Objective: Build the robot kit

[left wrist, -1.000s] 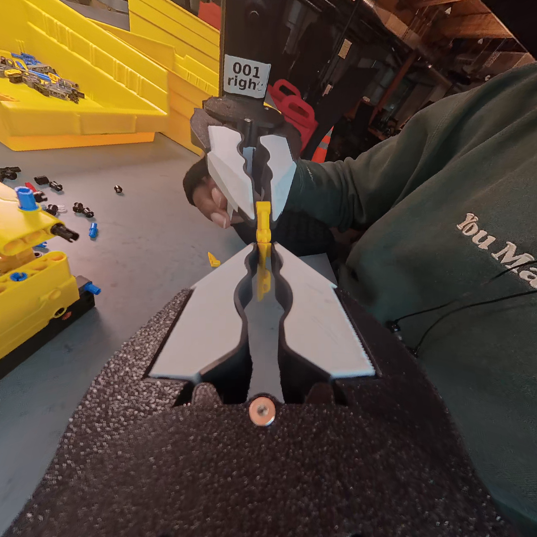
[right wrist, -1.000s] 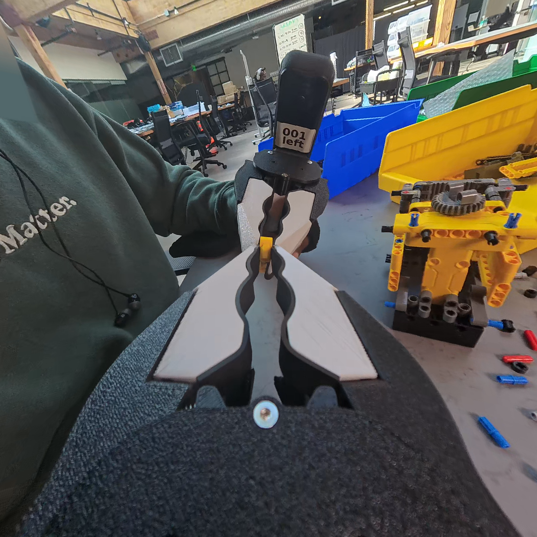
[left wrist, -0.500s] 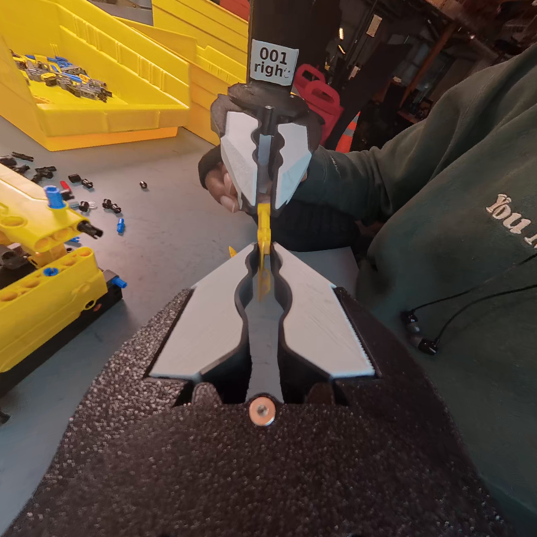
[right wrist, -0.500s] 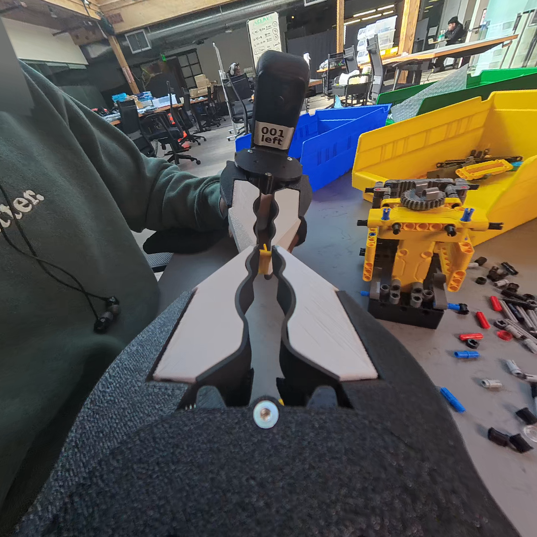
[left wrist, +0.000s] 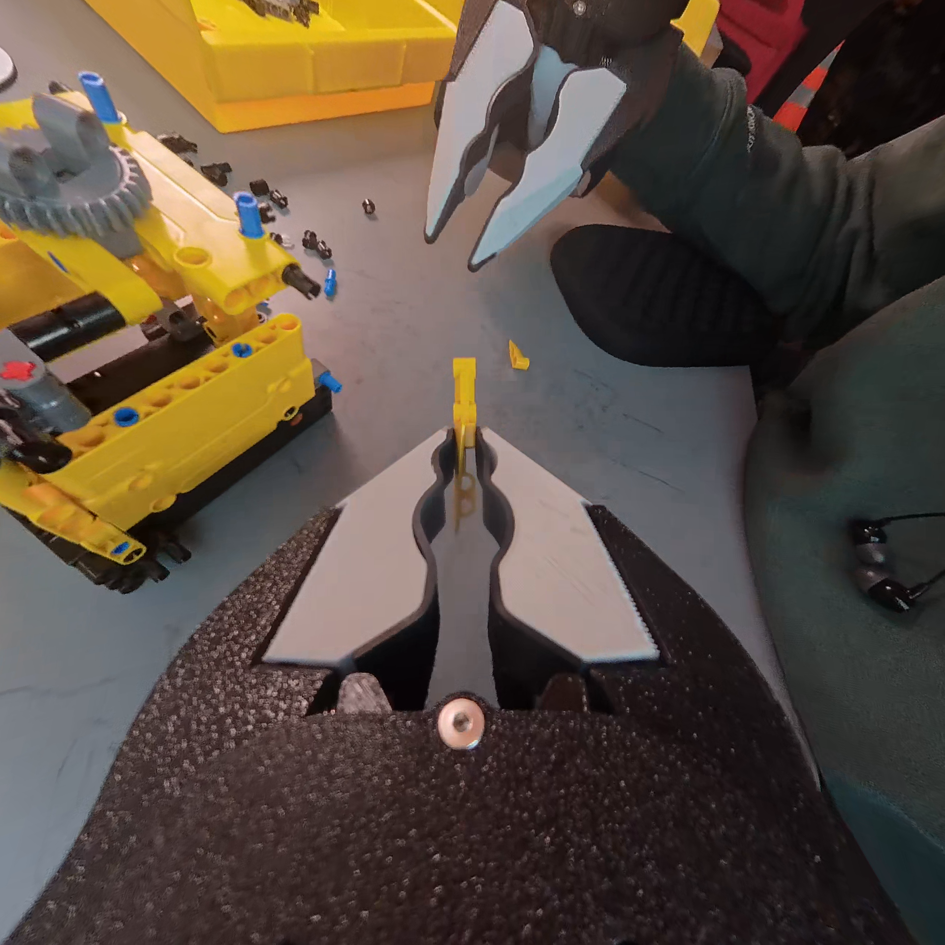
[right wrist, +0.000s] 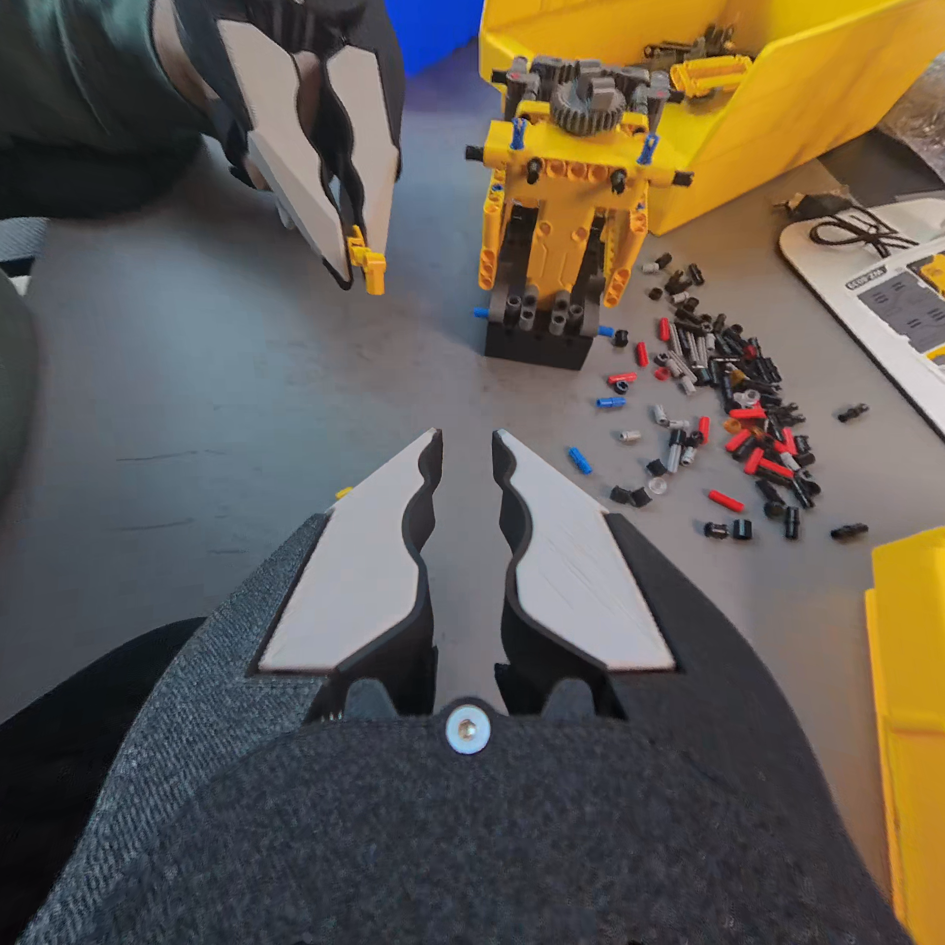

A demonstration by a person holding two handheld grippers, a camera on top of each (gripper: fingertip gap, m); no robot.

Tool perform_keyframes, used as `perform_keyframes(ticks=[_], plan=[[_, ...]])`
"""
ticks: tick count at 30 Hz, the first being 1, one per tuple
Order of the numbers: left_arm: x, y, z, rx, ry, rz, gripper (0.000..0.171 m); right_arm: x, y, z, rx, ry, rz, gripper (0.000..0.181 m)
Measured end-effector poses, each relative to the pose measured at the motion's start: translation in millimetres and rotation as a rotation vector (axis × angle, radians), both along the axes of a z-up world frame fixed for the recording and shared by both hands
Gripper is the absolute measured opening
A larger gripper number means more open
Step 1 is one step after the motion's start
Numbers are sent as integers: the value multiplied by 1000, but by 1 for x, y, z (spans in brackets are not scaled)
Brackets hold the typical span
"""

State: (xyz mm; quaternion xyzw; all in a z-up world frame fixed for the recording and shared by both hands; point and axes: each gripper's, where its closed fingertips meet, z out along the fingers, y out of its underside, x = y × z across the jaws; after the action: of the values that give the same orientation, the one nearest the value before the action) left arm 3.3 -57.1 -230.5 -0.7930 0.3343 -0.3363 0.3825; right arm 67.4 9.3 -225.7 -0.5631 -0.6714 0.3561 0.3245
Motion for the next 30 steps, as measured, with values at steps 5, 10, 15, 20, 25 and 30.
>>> perform_keyframes(ticks=[5, 10, 15, 20, 25, 30], plan=[[-3, -2, -13, -40, 69, 2, 6, -3, 37, -17, 91, -44, -170, 18], [-4, -5, -23, -67, 119, -14, 6, -10, 45, -34, 96, -92, -183, 18], [-3, -8, -29, -105, 127, -32, 6, -16, 53, -37, 93, -110, -174, 18], [-5, -10, -36, -141, 145, -39, 6, -16, 52, -44, 31, -158, -118, 18], [-9, -10, -40, -154, 159, -42, 9, -19, 52, -46, 23, -178, -87, 17], [-9, -11, -40, -164, 139, -50, 9, -20, 52, -46, 20, -195, -66, 16]])
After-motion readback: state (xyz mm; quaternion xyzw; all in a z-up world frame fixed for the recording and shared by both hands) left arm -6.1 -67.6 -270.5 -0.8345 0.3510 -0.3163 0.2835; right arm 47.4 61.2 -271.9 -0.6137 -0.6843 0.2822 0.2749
